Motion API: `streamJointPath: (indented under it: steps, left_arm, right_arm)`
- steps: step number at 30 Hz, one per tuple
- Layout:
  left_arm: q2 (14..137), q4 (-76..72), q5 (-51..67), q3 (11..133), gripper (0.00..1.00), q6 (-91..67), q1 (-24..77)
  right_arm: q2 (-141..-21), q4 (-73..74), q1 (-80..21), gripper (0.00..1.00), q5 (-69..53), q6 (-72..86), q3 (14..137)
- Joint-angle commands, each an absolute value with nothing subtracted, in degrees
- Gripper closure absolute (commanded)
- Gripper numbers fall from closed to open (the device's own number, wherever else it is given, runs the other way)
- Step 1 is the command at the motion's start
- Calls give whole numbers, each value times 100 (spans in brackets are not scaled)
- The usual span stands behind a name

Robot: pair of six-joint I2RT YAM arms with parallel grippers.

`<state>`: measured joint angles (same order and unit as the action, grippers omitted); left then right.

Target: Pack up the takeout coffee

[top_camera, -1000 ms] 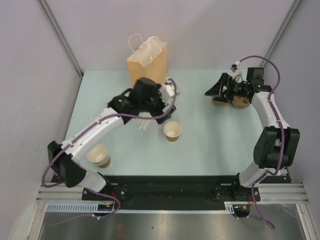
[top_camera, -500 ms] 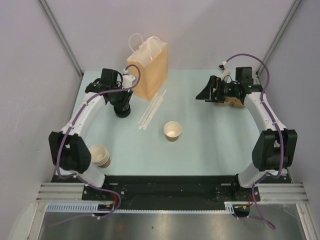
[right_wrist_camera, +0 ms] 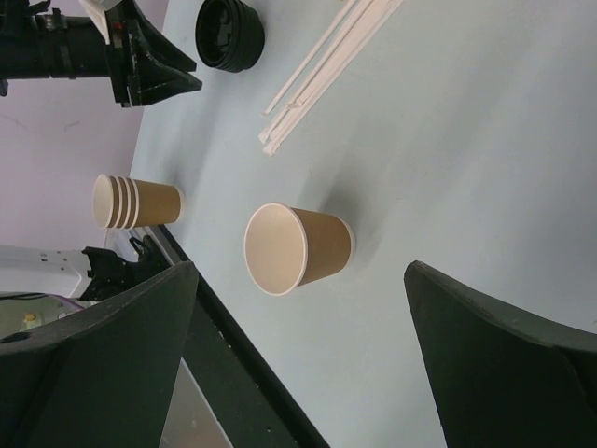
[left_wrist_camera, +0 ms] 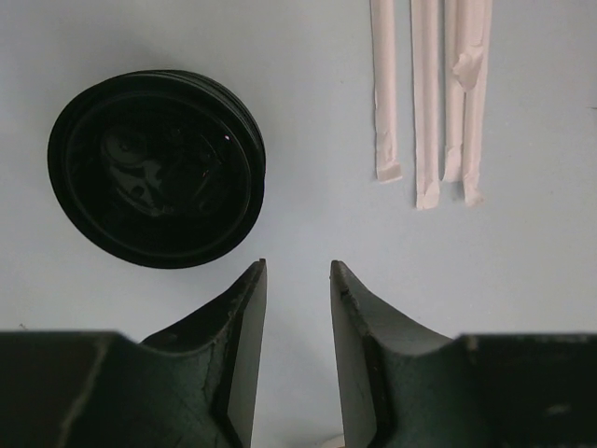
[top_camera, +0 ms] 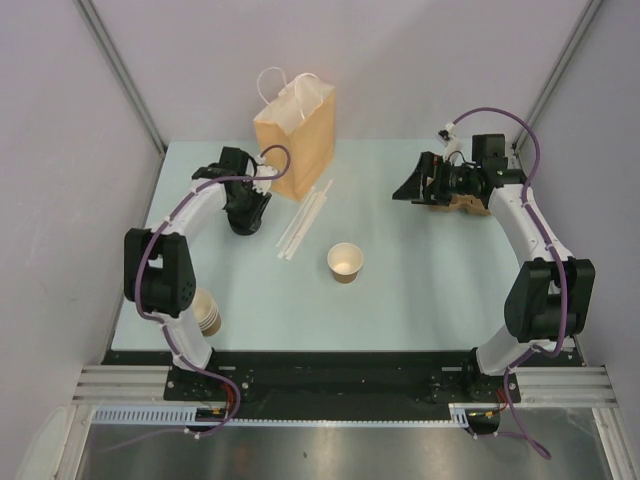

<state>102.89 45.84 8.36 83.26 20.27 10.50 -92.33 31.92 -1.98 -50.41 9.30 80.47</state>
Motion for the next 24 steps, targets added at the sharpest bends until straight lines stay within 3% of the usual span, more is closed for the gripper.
streamJointPath:
  steps: [1, 24]
  left_arm:
    - [10511, 4395, 826, 8640, 62, 2188, 1037]
    - [11188, 4184, 572, 9017, 66, 2452, 1037]
  right_arm:
    - [-9202, 3155, -202, 1, -5071, 852, 8033]
    - [-9264, 3182, -193, 0, -5071, 835, 8033]
